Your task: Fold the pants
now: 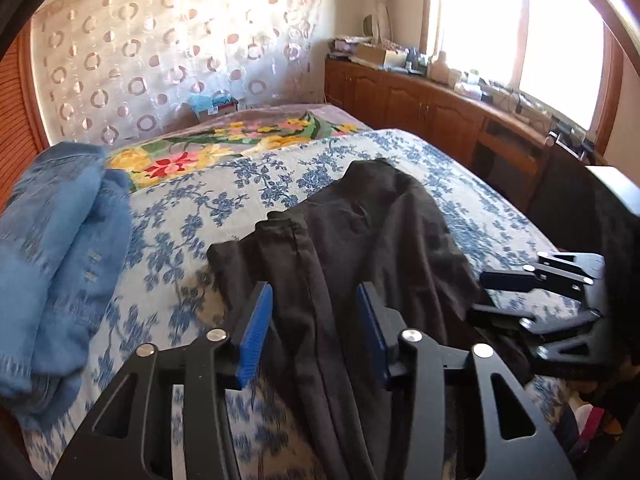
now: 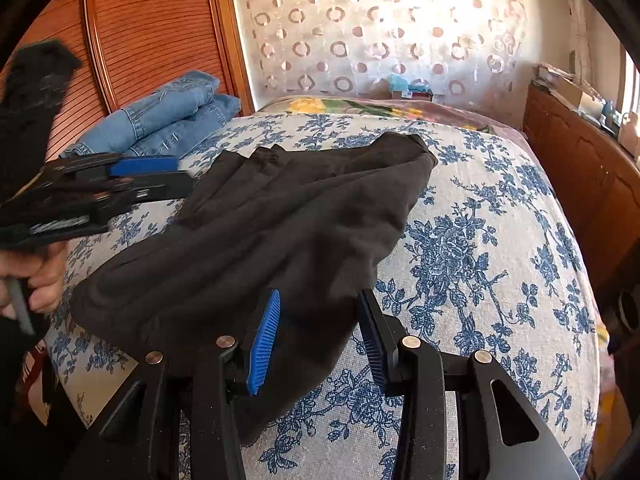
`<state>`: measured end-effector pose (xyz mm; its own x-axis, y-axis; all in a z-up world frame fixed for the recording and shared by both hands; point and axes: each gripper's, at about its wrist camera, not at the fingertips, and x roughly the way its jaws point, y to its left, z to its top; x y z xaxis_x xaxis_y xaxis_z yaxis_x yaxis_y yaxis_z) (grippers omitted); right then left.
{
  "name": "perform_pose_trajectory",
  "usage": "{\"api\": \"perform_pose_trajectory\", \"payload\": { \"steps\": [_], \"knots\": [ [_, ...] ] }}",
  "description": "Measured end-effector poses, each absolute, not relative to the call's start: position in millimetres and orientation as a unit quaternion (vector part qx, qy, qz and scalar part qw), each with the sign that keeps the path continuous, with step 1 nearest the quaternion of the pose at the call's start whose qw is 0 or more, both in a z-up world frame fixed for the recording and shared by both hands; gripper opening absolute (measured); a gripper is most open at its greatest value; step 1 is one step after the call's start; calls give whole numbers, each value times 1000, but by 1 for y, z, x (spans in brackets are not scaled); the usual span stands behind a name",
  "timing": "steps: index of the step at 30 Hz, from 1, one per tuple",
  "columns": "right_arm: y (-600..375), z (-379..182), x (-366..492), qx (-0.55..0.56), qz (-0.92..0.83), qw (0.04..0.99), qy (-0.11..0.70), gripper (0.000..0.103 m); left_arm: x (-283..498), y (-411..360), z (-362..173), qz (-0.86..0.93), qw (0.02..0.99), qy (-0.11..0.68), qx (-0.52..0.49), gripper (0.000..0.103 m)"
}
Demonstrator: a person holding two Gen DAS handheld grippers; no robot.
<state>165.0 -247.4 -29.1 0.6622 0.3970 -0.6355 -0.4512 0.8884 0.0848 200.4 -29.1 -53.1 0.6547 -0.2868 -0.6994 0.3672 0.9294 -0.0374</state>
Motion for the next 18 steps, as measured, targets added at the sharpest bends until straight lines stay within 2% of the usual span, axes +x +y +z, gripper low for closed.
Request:
{"api": "perform_pose_trajectory", "payload": {
  "steps": [4,13,16,17,18],
  "knots": [
    [-247,-29,162,-39,233,913,333,42,225,-35,-63,-187,896,399,51,39],
    [-246,-30,156,-42,233,915,327,42,260,-51,-79,-165,880,437,87,37],
    [-247,-30,156,-41,234,916,325,42,267,-50,-84,-159,878,444,85,26],
    [-247,-30,156,-40,234,916,324,42,267,-48,-83,-160,880,440,84,15],
    [-248,-30,156,-39,234,916,324,42,266,-47,-83,-162,881,437,85,12]
  ]
}}
